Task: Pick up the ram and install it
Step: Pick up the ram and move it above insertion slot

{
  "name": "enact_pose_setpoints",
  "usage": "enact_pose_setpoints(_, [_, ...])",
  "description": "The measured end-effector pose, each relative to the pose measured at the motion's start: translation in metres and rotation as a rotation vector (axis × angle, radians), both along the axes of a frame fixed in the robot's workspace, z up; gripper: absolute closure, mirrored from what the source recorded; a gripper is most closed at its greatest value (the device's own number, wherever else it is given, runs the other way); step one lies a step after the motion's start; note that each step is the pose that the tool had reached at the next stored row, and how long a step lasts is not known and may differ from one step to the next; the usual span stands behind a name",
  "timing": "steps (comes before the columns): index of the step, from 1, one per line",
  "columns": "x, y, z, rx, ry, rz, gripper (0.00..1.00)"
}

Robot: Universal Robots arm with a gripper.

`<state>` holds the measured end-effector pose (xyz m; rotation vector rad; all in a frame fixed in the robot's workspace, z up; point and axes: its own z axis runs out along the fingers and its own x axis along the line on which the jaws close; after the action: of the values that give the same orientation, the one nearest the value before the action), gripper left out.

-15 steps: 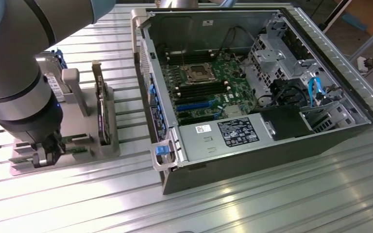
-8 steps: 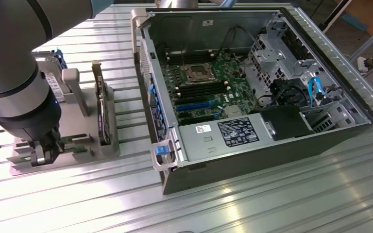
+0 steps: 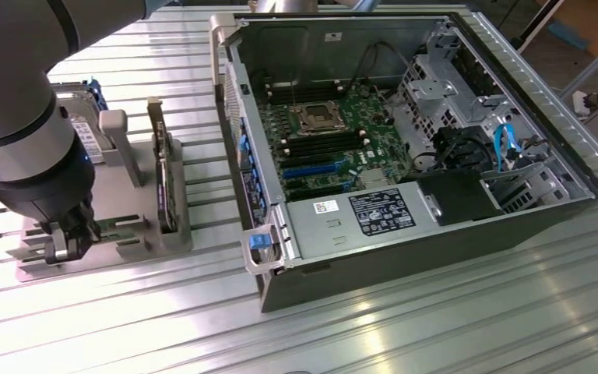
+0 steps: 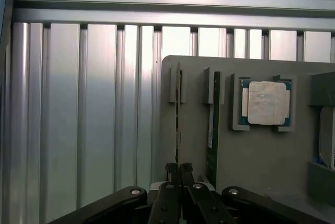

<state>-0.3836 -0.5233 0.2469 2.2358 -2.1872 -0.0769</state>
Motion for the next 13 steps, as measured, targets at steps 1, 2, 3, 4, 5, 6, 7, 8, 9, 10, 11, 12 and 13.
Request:
enact_pose_setpoints(1, [0.000, 0.0000, 0.0014, 0.0000, 0.0000, 0.000, 0.88])
enact_pose_setpoints(2, [0.000, 0.0000, 0.0023, 0.0000, 0.0000, 0.000, 0.88])
enact_pose_setpoints(3, [0.000, 0.0000, 0.0052, 0.0000, -0.0001, 0.000, 0.88])
enact_pose_setpoints(4, [0.000, 0.0000, 0.0062, 0.0001, -0.0001, 0.000, 0.88])
enact_pose_setpoints(5, [0.000, 0.0000, 0.0075, 0.0001, -0.0001, 0.000, 0.88])
enact_pose_setpoints(6, [0.000, 0.0000, 0.0086, 0.0001, -0.0001, 0.000, 0.88])
enact_pose_setpoints(7, [0.000, 0.0000, 0.0098, 0.0000, 0.0000, 0.000, 0.88])
enact_pose_setpoints(8, [0.000, 0.0000, 0.0111, 0.0001, -0.0001, 0.000, 0.88])
enact_pose_setpoints(9, [0.000, 0.0000, 0.0122, 0.0001, 0.0000, 0.000, 0.88])
enact_pose_setpoints(10, [0.000, 0.0000, 0.0135, 0.0001, 0.0000, 0.000, 0.88])
enact_pose_setpoints(11, [0.000, 0.0000, 0.0147, 0.0000, 0.0000, 0.000, 0.88])
enact_pose_setpoints(12, [0.000, 0.0000, 0.0158, -0.0001, 0.0000, 0.000, 0.88])
enact_pose_setpoints(13, [0.000, 0.0000, 0.0170, 0.0000, 0.0000, 0.000, 0.88])
